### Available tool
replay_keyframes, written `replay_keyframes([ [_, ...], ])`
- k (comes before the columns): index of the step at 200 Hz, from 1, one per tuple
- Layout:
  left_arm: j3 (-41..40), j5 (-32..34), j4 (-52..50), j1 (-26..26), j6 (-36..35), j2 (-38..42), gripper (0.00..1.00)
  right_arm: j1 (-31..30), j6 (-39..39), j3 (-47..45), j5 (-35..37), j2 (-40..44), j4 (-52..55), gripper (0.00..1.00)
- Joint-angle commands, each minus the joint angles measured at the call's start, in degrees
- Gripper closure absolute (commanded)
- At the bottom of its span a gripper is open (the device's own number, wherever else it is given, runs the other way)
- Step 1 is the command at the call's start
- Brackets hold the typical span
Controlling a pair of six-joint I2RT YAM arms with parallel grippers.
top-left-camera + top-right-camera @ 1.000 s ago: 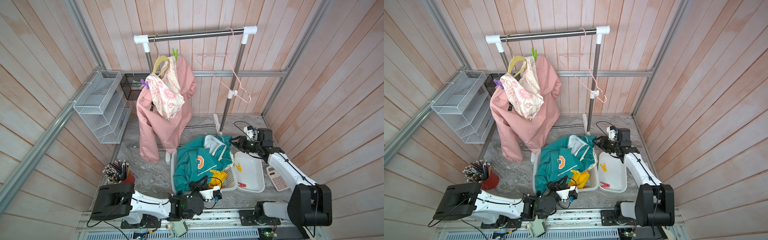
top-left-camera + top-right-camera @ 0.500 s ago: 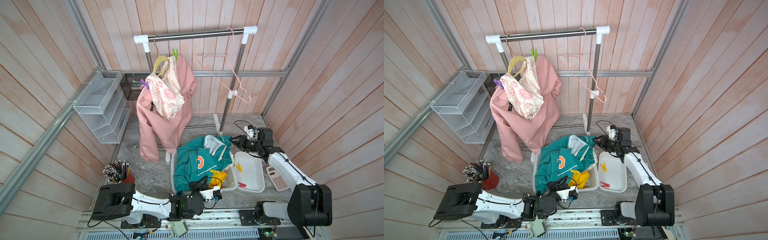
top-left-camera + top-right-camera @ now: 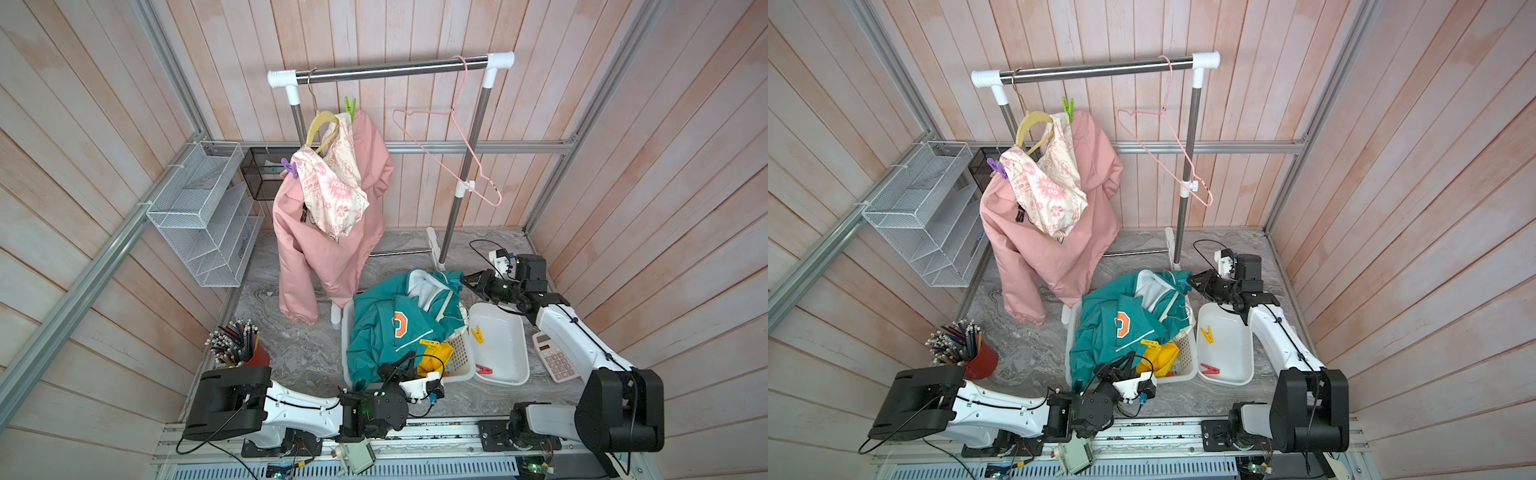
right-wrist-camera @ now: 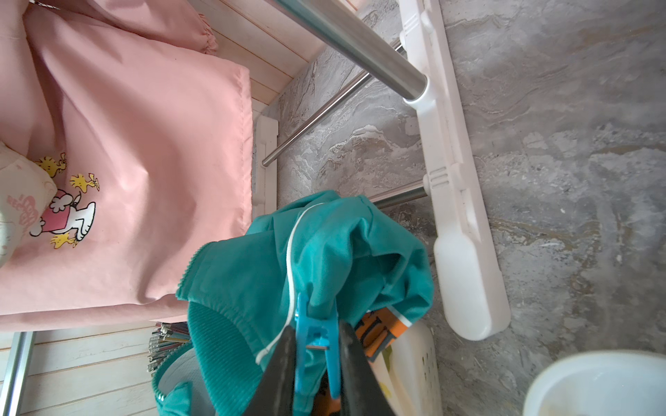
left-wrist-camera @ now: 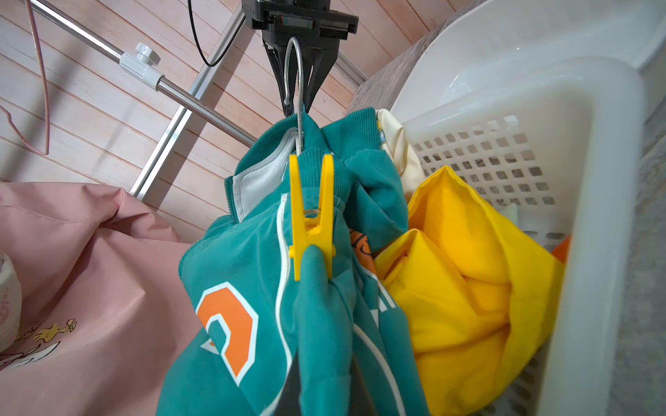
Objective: Remove the clothespins securing jackets to the hanger
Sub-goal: Remove the clothespin from the hanger, then place the clothespin in the storage box.
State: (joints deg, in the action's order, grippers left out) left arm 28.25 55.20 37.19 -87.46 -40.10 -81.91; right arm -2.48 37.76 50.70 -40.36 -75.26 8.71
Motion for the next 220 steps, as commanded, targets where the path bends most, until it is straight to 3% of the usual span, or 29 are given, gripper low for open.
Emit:
replay_keyframes([
  [1,-1.1,1.8,-1.2,0.1,-0.2,-1.3,1.0,-0.2,0.5,-0.5,-0.4,0.7,-1.1,0.79],
  [106,-1.4,2.5,-2.2,0.3,1.0,-0.8,1.0,1.6,0.6,-0.6,-0.8,3.4,-0.7,0.89],
  [150,-1.4,3.2,-3.6,0.6,2.6,-0.4,1.0,4.2,-4.3,-0.5,1.2,6.6,7.1,0.9],
  [184,-1.2,2.8,-5.2,0.6,4.1,1.1,1.0,10.1,-6.3,-6.4,2.0,13.2,10.4,0.9],
  [220,-0.5,1.7,-6.6,0.7,5.9,1.7,1.0,12.3,-7.3,-13.5,4.5,19.1,12.5,0.9],
])
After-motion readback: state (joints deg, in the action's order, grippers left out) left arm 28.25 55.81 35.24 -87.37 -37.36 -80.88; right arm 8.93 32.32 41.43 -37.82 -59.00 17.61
